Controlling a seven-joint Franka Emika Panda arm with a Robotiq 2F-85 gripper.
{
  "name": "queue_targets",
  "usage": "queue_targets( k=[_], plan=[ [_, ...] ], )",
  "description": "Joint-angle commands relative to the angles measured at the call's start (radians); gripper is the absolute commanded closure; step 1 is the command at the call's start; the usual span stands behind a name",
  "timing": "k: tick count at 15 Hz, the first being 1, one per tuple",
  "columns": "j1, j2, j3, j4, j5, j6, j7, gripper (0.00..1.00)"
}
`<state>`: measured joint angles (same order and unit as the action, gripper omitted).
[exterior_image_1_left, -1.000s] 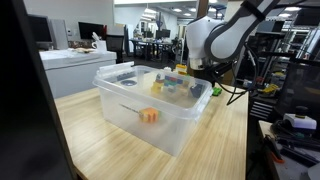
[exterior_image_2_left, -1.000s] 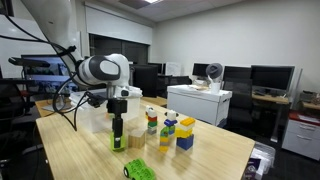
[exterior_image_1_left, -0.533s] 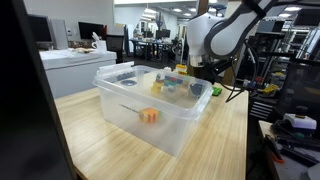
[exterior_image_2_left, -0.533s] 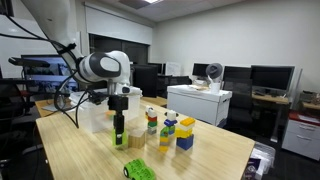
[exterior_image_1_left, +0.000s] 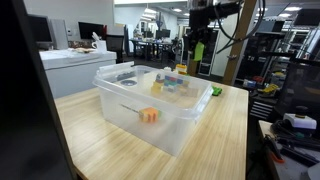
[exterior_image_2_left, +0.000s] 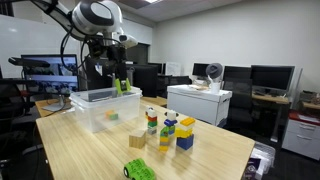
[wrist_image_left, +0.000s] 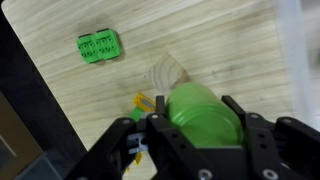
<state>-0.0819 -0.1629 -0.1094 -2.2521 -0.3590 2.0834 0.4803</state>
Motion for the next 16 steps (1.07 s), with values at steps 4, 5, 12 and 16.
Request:
queue_targets(
  k=[4, 5, 12, 16],
  plan=[
    [0.1, -0.142, 0.118, -0.047, 0.229, -0.078, -0.219, 0.67],
    [0.119, -0.142, 0.131, -0.057, 0.256, -0.08, -0.254, 0.67],
    [0.163, -0.14, 0.159, -0.086, 0.242, -0.059, -0.481, 0.0],
    [0.137, -0.119, 0.138, -0.058, 0.226, -0.066, -0.519, 0.0]
  ],
)
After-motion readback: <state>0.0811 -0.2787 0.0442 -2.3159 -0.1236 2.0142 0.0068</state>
